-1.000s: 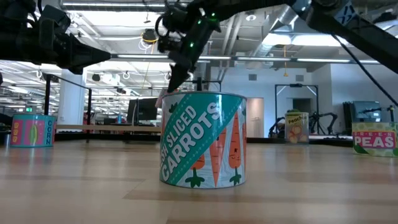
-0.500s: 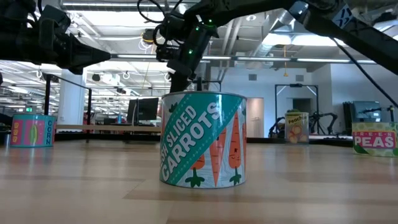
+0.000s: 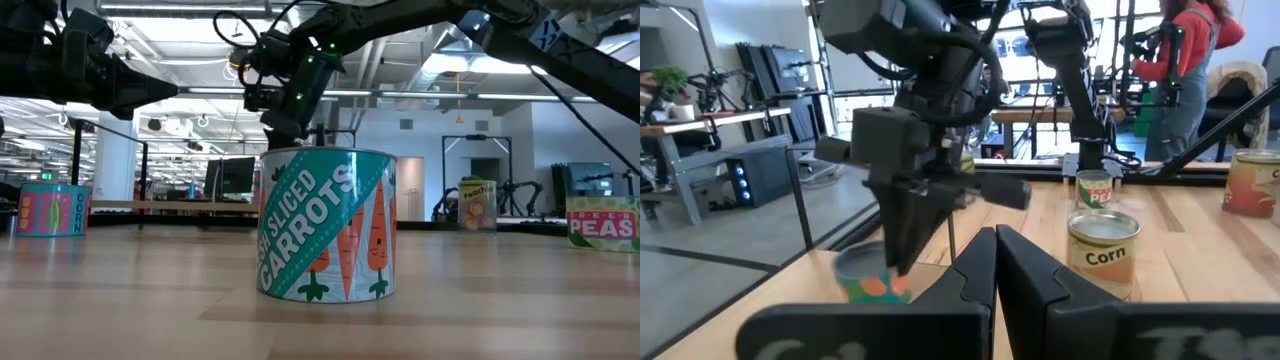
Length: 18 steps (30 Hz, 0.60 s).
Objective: Pick and place cans onto a shelf
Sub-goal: Put the canned oranges on the shelf, then put the top canned corn on the shelf
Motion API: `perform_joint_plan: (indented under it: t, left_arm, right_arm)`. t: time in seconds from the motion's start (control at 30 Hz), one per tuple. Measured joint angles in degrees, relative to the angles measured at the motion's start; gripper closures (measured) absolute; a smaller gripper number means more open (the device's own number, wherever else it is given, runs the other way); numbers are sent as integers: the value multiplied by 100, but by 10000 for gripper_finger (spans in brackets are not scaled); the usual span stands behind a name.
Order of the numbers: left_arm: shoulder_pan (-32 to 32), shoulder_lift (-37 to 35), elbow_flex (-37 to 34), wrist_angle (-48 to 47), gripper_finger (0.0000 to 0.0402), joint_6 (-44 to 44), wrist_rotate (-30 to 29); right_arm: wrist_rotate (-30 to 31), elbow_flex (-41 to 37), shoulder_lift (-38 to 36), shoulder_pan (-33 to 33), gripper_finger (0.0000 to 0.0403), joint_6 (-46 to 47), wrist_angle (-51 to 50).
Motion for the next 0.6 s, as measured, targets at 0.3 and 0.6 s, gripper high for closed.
perform_joint_plan:
  t: [0.3,0.6]
  left_arm:
    - [0,0,-1,2,401,0,-2]
    - [2,0,0,22,401,-24,188]
  right_arm:
    - [208,-8,-112,38,255,-141,360]
    - [146,-2,-973,299,320,-787,-384]
